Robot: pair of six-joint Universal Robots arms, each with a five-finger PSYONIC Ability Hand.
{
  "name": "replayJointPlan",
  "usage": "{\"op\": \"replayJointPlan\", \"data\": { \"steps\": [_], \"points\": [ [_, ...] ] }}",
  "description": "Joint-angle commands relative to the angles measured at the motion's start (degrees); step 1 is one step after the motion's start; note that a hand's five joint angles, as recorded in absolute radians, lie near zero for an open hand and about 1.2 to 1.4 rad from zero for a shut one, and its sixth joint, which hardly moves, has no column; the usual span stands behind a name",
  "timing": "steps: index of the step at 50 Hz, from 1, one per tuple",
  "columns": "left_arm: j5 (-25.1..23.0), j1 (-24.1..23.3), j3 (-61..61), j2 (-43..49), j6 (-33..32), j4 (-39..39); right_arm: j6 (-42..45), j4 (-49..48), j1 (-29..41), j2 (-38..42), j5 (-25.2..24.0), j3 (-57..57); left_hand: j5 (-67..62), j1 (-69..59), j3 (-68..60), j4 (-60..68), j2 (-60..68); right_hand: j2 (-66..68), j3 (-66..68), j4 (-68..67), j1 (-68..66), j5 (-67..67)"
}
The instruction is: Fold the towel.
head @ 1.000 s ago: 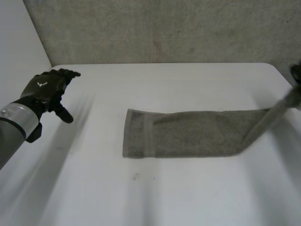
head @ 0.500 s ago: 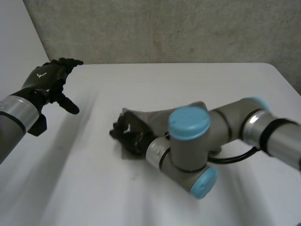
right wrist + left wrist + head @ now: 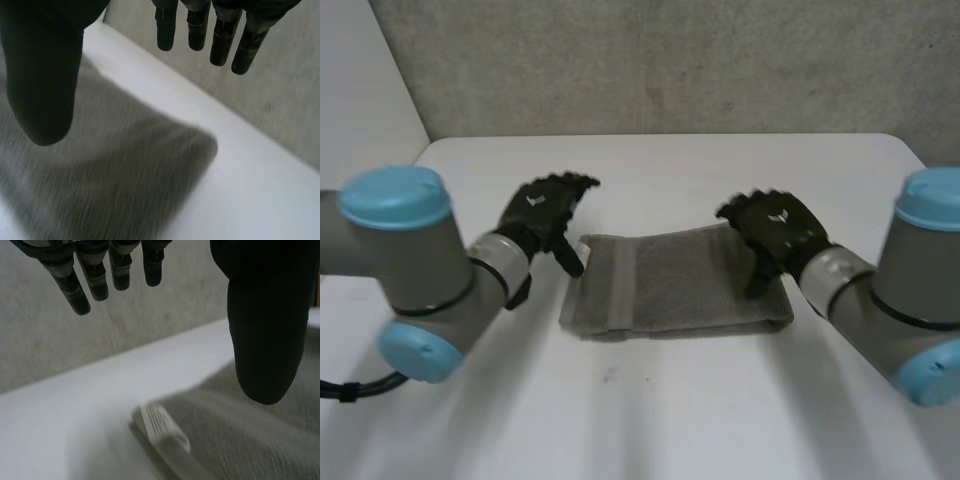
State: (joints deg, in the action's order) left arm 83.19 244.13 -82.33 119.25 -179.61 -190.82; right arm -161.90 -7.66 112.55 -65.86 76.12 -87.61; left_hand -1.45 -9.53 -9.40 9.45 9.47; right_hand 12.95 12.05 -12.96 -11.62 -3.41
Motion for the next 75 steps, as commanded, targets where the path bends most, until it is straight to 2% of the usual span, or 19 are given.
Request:
{"op": "replayJointPlan", "data": {
  "steps": [1,5,10,13,15,20,27,34,42,48,49,50,51,52,55,64,66,71,75],
  "points": [
    [5.7,-3.2,0.8,7.3,-5.5,0.0,2.2,-1.6,-8.1,0.6,-8.8,-11.0,1.4,-0.5,-0.6,0.6,0.6,2.7,3.6,-2.7,-4.0,-2.2],
    [5.9,-4.2,0.8,8.7,-7.8,0.0,2.4,-4.2,-8.7,2.7,-10.6,-12.4,1.5,-0.5,-0.6,0.5,0.5,12.4,13.3,-12.4,-13.8,-12.0],
    [6.0,-5.9,0.2,8.5,-8.6,0.0,3.0,-8.8,-9.0,4.3,-10.0,-12.8,1.5,-0.5,-0.6,0.5,0.5,42.0,42.9,-42.0,-43.3,-41.5],
    [6.0,-6.6,0.2,8.4,-8.6,0.0,3.0,-9.7,-9.0,4.3,-9.5,-12.8,1.5,-0.5,-0.6,0.5,0.5,50.3,51.2,-50.3,-51.6,-49.8],
    [6.0,-7.8,0.0,7.3,-8.6,0.2,3.9,-11.6,-9.5,4.1,-7.3,-12.8,1.5,-0.5,-0.6,0.5,0.5,66.8,67.7,-66.8,-68.2,-66.4],
    [7.2,-8.4,-1.5,2.3,-8.6,0.3,9.1,-12.6,-8.9,3.1,-2.6,-12.0,1.5,-0.5,-0.6,0.5,0.5,67.0,67.9,-67.0,-68.4,-66.6],
    [8.3,-7.2,-3.5,-4.7,-8.6,0.0,16.5,-12.0,-7.1,0.5,-1.2,-6.9,1.5,-0.5,-0.6,0.5,0.5,67.0,67.9,-67.0,-68.4,-66.6],
    [7.9,0.3,-7.6,-14.0,-8.6,0.0,20.2,-8.1,9.0,4.7,-1.6,6.5,1.5,-0.5,-0.6,0.5,0.5,67.0,67.9,-67.0,-68.4,-66.6],
    [7.2,5.6,-11.9,-19.7,-8.4,-0.1,26.6,-1.7,20.2,13.8,-5.6,13.2,1.5,-0.5,-0.6,0.5,0.5,67.0,67.9,-67.0,-68.4,-66.6],
    [6.6,5.8,-13.7,-19.9,-8.3,-0.2,32.9,-0.3,23.2,17.5,-5.8,12.5,1.5,-0.5,-0.6,0.5,0.5,67.0,67.9,-67.0,-68.4,-66.6],
    [6.2,5.6,-13.8,-19.8,-8.2,-0.2,34.3,-0.3,23.2,17.3,-5.0,12.3,1.5,-0.5,-0.6,0.5,0.5,64.8,65.7,-64.8,-66.1,-64.3],
    [5.8,5.2,-13.6,-19.4,-8.0,-0.2,34.1,-0.1,23.2,16.3,-4.2,11.9,1.5,-0.5,-0.6,0.5,0.5,38.9,39.8,-38.9,-40.3,-38.5],
    [5.8,5.2,-13.6,-19.4,-8.0,-0.2,34.1,-0.1,23.2,16.3,-4.2,11.9,1.5,-0.5,-0.6,0.5,0.5,38.7,39.6,-38.7,-40.0,-38.2],
    [5.6,5.0,-13.1,-19.1,-7.6,-0.2,33.0,-0.1,23.1,14.6,-3.4,11.2,1.5,-0.5,-0.6,0.5,0.5,15.4,16.3,-15.4,-16.7,-14.9],
    [5.1,4.4,-11.6,-18.0,-5.6,-0.3,27.2,-0.7,21.4,9.0,-3.8,8.5,1.4,-0.5,-0.6,0.6,0.6,-3.0,-2.1,3.0,1.6,3.4],
    [5.0,-0.8,-2.0,-11.4,2.7,0.4,2.5,-1.0,11.8,-3.7,-4.5,1.2,0.1,-1.9,-2.0,1.9,1.9,-3.0,-2.1,3.0,1.6,3.4],
    [5.0,-3.4,1.4,-7.7,3.9,0.7,-7.0,-0.3,6.1,-5.9,-4.9,-0.2,0.1,-1.9,-2.0,1.9,1.9,-3.0,-2.1,3.0,1.6,3.4],
    [5.1,-7.6,6.6,-0.6,4.4,2.6,-17.9,0.6,0.1,-5.3,-8.7,0.8,-0.6,-2.5,-2.7,2.6,2.6,-3.0,-2.1,3.0,1.6,3.4],
    [5.4,-9.3,8.8,4.4,4.0,4.4,-18.9,2.5,-0.9,-0.3,-12.5,3.1,-0.4,-2.4,-2.5,2.4,2.4,-3.0,-2.1,3.0,1.6,3.4]
  ]
}}
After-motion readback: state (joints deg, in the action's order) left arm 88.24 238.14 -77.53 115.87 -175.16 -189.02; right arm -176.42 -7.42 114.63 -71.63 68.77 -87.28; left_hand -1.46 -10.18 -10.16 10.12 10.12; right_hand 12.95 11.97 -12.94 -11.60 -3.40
